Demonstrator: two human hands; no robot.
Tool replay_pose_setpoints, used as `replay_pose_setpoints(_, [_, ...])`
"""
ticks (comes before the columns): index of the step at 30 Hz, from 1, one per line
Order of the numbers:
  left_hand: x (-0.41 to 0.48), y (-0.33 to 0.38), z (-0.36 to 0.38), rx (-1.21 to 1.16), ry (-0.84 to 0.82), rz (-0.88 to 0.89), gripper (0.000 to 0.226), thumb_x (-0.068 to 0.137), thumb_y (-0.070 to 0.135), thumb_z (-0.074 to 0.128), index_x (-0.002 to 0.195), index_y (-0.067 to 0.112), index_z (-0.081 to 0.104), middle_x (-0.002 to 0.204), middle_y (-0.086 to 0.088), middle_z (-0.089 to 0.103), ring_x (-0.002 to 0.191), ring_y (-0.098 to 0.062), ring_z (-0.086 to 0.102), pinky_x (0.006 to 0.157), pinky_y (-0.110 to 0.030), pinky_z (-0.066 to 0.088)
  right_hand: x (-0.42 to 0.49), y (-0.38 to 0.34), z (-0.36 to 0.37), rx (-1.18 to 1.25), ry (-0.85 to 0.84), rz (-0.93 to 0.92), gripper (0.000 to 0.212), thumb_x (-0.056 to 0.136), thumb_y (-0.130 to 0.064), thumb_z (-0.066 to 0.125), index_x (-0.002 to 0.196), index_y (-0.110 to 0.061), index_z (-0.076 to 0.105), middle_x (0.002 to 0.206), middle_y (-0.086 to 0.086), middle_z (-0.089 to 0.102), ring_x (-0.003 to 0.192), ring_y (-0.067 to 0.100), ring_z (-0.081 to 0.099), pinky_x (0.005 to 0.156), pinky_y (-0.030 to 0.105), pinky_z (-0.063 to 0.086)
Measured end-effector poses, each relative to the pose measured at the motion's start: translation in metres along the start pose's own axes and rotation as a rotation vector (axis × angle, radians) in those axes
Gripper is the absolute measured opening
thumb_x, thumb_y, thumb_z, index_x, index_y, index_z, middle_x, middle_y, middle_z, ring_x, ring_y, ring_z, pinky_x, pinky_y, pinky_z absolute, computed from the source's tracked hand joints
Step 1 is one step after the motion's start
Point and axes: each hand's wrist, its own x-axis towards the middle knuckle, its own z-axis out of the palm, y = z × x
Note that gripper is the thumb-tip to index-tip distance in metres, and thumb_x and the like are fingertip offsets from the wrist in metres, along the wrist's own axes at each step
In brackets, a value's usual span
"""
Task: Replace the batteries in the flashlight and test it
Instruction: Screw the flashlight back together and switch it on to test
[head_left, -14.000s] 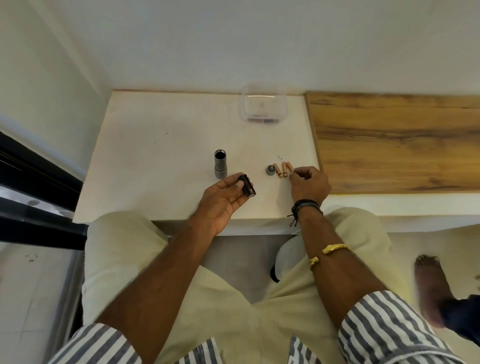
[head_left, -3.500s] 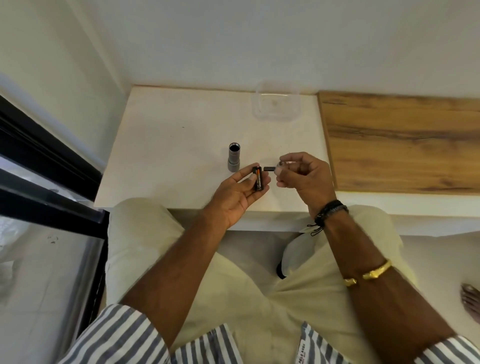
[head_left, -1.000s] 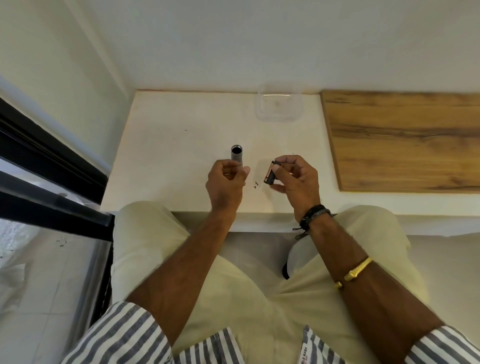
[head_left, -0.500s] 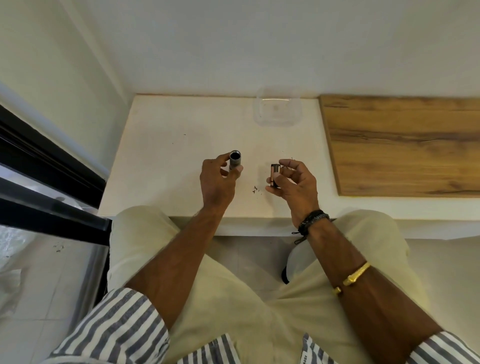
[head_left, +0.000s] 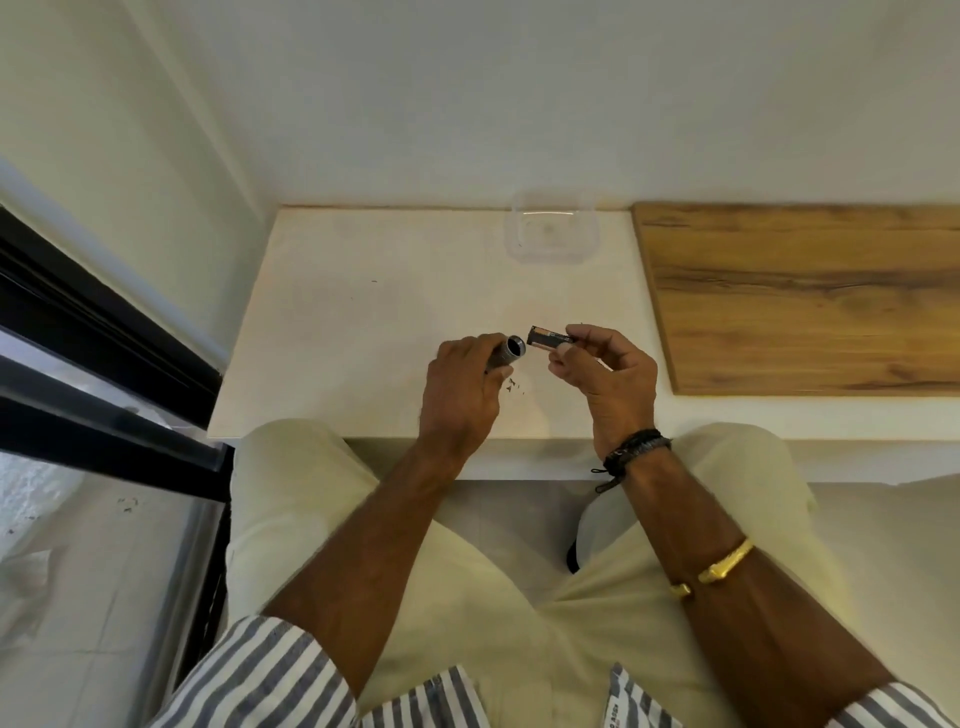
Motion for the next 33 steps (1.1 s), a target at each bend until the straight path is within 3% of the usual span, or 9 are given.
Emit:
replay_pose_setpoints(7, [-0.004,0.003,-0.003,0.128,-0.011,0.051,0.031,0.093,0.023,0.065,0.122,0.014,0.062,0.110,-0.006,0.066,0.104,-0.026,0.052,0.086,-0.036,0.044,-0.004,0.000,-0.001,-0.168,-0.005,-0.121,0.024,0.079,0.001,0.082,0.101,-0.004,0.072,0.090,0.009,0.077,0.079,0.022,0.075,0.077,0.043,0.064])
replay_pose_setpoints(16, [-0.008,0.009,-0.003,0.215,-0.048,0.105,0.035,0.092,0.027,0.067,0.125,0.016,0.062,0.114,-0.007,0.067,0.106,-0.027,0.055,0.091,-0.038,0.043,-0.007,0.009,-0.001,-0.389,-0.006,-0.181,0.022,0.083,-0.017,0.083,0.100,-0.007,0.074,0.090,0.002,0.077,0.076,0.018,0.075,0.065,0.036,0.065])
replay_pose_setpoints(20, [-0.010,0.012,-0.002,0.225,-0.041,0.136,0.035,0.092,0.025,0.067,0.125,0.015,0.063,0.114,-0.008,0.067,0.106,-0.029,0.055,0.091,-0.040,0.043,-0.009,0.017,0.001,-0.464,-0.014,-0.196,0.015,0.088,-0.021,0.079,0.100,-0.014,0.079,0.080,-0.008,0.073,0.070,0.014,0.071,0.054,0.021,0.059])
replay_pose_setpoints(24, [-0.009,0.009,-0.001,0.211,-0.078,0.091,0.036,0.093,0.027,0.065,0.128,0.019,0.059,0.118,-0.005,0.064,0.111,-0.026,0.050,0.095,-0.038,0.040,-0.003,0.020,-0.003,-0.434,0.095,-0.144,0.015,0.092,-0.026,0.074,0.100,-0.014,0.079,0.076,-0.003,0.073,0.060,0.004,0.068,0.049,0.016,0.053])
replay_pose_setpoints(28, [-0.007,0.004,0.001,0.159,-0.105,0.047,0.037,0.095,0.028,0.063,0.130,0.020,0.057,0.120,-0.003,0.062,0.113,-0.024,0.047,0.096,-0.036,0.039,0.014,0.019,-0.015,-0.410,0.226,-0.039,0.015,0.090,-0.026,0.074,0.099,-0.015,0.079,0.085,0.000,0.076,0.068,0.015,0.070,0.052,0.024,0.057])
replay_pose_setpoints(33, [-0.007,0.001,0.004,0.136,-0.089,0.045,0.033,0.095,0.026,0.062,0.128,0.019,0.059,0.117,-0.003,0.064,0.111,-0.023,0.048,0.092,-0.036,0.040,0.030,0.028,-0.016,-0.748,0.193,-0.153,0.016,0.090,-0.022,0.073,0.105,-0.021,0.078,0.104,-0.002,0.074,0.089,0.016,0.069,0.084,0.035,0.059])
